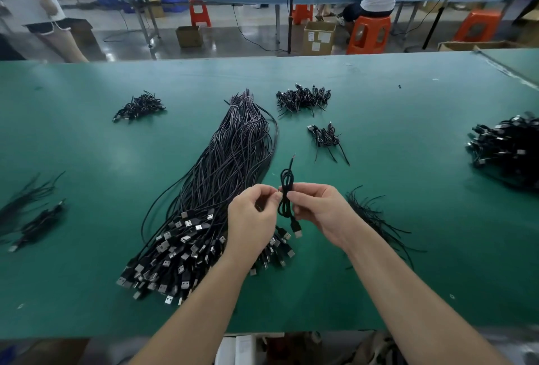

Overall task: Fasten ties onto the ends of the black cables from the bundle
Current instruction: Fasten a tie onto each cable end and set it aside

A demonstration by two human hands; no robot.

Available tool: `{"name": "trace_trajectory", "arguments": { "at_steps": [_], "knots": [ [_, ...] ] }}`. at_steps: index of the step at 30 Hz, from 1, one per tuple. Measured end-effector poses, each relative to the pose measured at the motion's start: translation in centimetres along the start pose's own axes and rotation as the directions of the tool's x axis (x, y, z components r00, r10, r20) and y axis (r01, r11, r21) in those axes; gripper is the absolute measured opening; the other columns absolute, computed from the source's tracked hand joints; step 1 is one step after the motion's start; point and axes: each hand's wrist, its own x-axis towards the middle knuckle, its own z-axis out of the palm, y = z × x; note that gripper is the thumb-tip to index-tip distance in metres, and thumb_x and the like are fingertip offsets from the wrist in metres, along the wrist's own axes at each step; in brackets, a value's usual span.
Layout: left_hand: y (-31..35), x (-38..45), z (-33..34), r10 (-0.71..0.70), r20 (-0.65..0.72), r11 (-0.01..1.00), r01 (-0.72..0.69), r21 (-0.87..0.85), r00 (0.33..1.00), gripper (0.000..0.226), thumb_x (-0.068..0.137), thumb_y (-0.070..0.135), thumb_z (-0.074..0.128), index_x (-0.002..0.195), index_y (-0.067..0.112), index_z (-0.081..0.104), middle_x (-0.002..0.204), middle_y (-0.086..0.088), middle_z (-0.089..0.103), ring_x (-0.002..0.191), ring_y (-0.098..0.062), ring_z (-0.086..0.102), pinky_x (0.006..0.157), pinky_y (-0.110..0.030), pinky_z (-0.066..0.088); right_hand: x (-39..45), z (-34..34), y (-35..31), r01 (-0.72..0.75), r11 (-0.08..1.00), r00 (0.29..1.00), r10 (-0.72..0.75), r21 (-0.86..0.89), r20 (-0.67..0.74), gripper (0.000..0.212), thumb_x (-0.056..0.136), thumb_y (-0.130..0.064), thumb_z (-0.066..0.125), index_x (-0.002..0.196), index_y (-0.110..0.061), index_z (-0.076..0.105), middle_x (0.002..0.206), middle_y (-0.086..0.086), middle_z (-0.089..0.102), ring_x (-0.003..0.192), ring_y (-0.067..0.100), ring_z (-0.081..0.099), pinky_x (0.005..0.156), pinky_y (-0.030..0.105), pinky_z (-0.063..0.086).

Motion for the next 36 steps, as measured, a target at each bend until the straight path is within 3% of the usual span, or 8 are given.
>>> {"name": "trace_trajectory", "arguments": {
  "at_steps": [4,9,13,16,19,22,29,36],
  "knots": [
    [0.5,-0.1,0.5,-0.295,0.039,0.928,0.296,-0.227,0.955,0.016,0.092,0.018,0.073,0.076,0.018,0.074,0.05,0.016,0.056,0.044,0.0,0.044,0.044,-0.013,0.035,-0.1,0.4,0.2,0.171,0.964,0.984,-0.178,-0.203,-0.016,0.024,0.089,0.01,0.066,0.099,-0.008,0.078,0.095,0.01,0.067,0.086,0.025,0.07,0.09,0.033,0.058],
    [0.8,0.0,0.5,-0.489,0.152,0.76,0.505,-0.408,0.859,0.008,0.09,0.012,0.074,0.082,0.01,0.076,0.053,0.005,0.05,0.049,-0.011,0.039,0.047,-0.021,0.034,-0.4,0.1,0.6,0.229,0.916,0.973,-0.229,-0.329,0.039,0.032,0.09,0.01,0.063,0.097,-0.017,0.079,0.096,0.009,0.062,0.088,0.013,0.063,0.087,0.026,0.053],
    [0.6,0.1,0.3,-0.355,0.105,0.867,0.369,-0.334,0.929,0.011,0.094,0.013,0.069,0.085,0.015,0.074,0.058,0.012,0.059,0.055,-0.005,0.049,0.051,-0.016,0.04,-0.5,-0.2,0.9,0.103,0.994,0.99,-0.106,0.034,0.092,0.031,0.096,0.01,0.053,0.104,-0.007,0.078,0.104,0.018,0.072,0.103,0.026,0.07,0.1,0.035,0.054],
    [0.3,-0.1,0.0,-0.125,0.047,0.976,0.132,-0.174,0.991,0.015,0.095,0.011,0.069,0.085,0.022,0.072,0.07,0.015,0.066,0.061,0.001,0.056,0.059,-0.012,0.043,-0.3,-0.4,0.5,-0.011,0.974,1.0,0.013,0.228,-0.005,0.034,0.102,-0.001,0.042,0.106,-0.003,0.076,0.078,0.012,0.067,0.086,0.031,0.072,0.083,0.04,0.06],
    [0.1,-0.2,-0.2,0.153,0.005,0.988,-0.153,-0.007,0.988,0.021,0.093,0.005,0.069,0.086,0.025,0.068,0.087,0.012,0.066,0.08,-0.004,0.062,0.072,-0.011,0.046,-0.3,-0.3,0.2,-0.193,0.973,0.977,0.202,0.123,-0.065,0.042,0.106,-0.034,0.044,0.099,-0.001,0.069,0.073,0.012,0.065,0.072,0.029,0.072,0.06,0.037,0.059],
    [0.0,-0.2,-0.2,0.292,0.021,0.954,-0.293,0.069,0.956,0.018,0.091,0.001,0.07,0.089,0.019,0.07,0.089,0.013,0.064,0.083,-0.006,0.062,0.073,-0.011,0.046,-0.4,-0.3,0.3,-0.218,0.974,0.974,0.222,-0.067,0.05,0.04,0.095,-0.046,0.062,0.094,-0.008,0.076,0.083,0.008,0.07,0.074,0.023,0.069,0.062,0.032,0.057],
    [-0.6,-0.9,0.6,0.163,-0.058,0.986,-0.16,0.044,0.985,0.008,0.094,0.011,0.069,0.09,0.017,0.07,0.084,0.012,0.065,0.08,0.001,0.06,0.07,-0.008,0.044,0.4,-0.1,0.8,0.034,0.998,0.999,-0.033,-0.053,0.025,0.018,0.09,-0.011,0.071,0.105,-0.016,0.079,0.111,0.011,0.076,0.107,0.026,0.066,0.103,0.038,0.05],
    [-0.9,-0.6,1.3,-0.2,0.006,0.946,0.194,-0.259,0.98,0.012,0.094,0.018,0.07,0.083,0.021,0.073,0.059,0.007,0.063,0.056,-0.007,0.056,0.052,-0.021,0.045,0.3,0.4,1.3,0.077,0.992,0.995,-0.083,-0.096,-0.058,0.018,0.091,-0.008,0.07,0.105,-0.017,0.078,0.106,0.003,0.078,0.1,0.014,0.069,0.092,0.026,0.054]
  ]
}}
